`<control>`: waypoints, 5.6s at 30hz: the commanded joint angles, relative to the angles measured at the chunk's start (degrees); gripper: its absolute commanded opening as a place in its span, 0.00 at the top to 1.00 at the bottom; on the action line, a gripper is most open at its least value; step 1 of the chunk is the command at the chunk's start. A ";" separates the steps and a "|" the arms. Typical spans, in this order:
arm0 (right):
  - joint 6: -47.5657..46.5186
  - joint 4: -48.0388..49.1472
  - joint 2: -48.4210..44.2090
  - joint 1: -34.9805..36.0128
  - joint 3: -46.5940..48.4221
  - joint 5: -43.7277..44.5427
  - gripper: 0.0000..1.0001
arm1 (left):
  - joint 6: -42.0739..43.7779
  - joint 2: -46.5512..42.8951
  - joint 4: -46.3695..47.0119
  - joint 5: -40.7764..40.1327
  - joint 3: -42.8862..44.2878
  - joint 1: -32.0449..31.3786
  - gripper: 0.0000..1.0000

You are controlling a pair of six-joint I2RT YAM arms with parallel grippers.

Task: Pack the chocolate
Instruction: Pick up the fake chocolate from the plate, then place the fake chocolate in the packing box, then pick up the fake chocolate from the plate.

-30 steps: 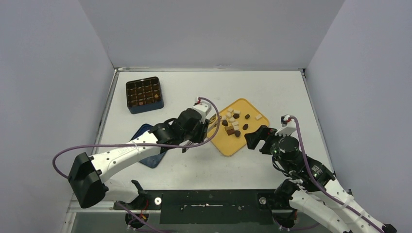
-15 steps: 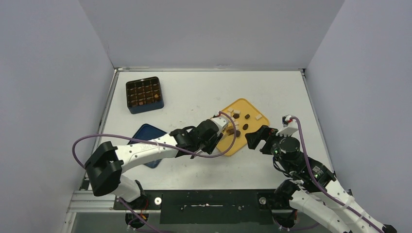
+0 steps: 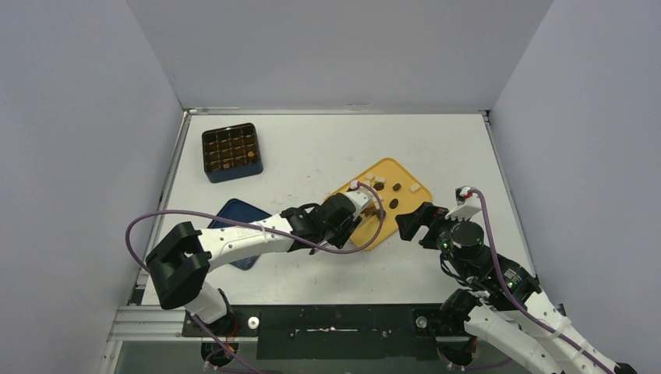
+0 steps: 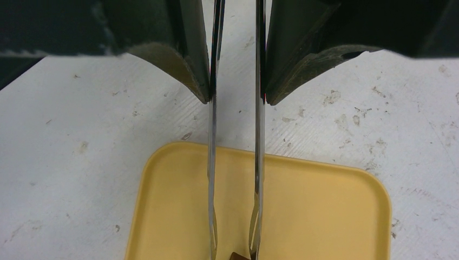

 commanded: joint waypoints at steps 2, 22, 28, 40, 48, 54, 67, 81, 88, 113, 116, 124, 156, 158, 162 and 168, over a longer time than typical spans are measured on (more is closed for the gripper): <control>0.02 0.35 -0.86 0.48 2.42 1.78 0.00 | 0.78 2.32 3.42 0.41 2.61 -0.03 0.63; -1.13 -0.08 -0.92 0.48 3.74 2.72 0.00 | 3.64 9.14 4.05 -2.03 7.61 -0.02 0.62; -1.90 -0.07 -0.13 0.48 4.85 2.94 0.00 | 3.96 11.20 3.25 -0.99 9.54 -0.09 0.64; -0.90 -0.52 -1.40 0.44 4.37 2.92 0.00 | 1.77 5.69 3.90 -1.90 6.61 -0.29 0.72; -0.37 -0.58 -2.03 0.48 4.29 3.07 0.00 | 0.08 3.97 -0.26 -3.57 9.77 -0.29 0.74; 0.29 -0.26 -1.99 0.48 3.59 1.89 0.00 | -2.25 2.26 -5.02 -7.58 13.24 0.21 0.74; 1.04 -0.47 -4.37 0.48 4.06 0.29 0.00 | -1.63 1.68 -18.30 -7.01 25.86 18.41 0.74; 1.03 0.64 -4.39 0.48 2.64 -1.08 0.00 | -2.97 0.73 -18.20 -2.48 25.72 42.81 0.71; 1.34 0.82 -4.39 0.48 2.33 -1.15 0.00 | -3.57 2.08 -15.51 2.23 24.12 52.07 0.71; 0.83 3.05 -1.46 0.48 3.15 -3.20 0.00 | -1.81 7.07 -10.96 4.07 20.18 56.49 0.71; 0.81 2.94 -1.86 0.48 2.97 -2.96 0.00 | -1.60 7.52 -11.34 3.55 20.65 56.57 0.70; 0.84 2.49 -2.61 0.48 3.03 -2.80 0.00 | -1.10 7.80 -12.20 2.84 21.89 56.75 0.61; 0.61 -1.22 -5.07 0.48 4.79 2.69 0.00 | -6.93 -12.32 -8.76 11.52 8.57 30.41 0.62; 0.60 -1.34 -5.17 0.48 5.20 3.14 0.00 | -7.38 -11.74 -8.68 8.47 8.30 25.26 0.62; 0.60 -1.70 -5.22 0.48 5.56 3.73 0.00 | -7.85 -9.17 -7.05 3.78 7.37 16.45 0.62; 0.61 -2.62 -5.16 0.48 6.40 4.33 0.00 | -5.35 -6.48 0.32 4.50 5.40 7.33 0.62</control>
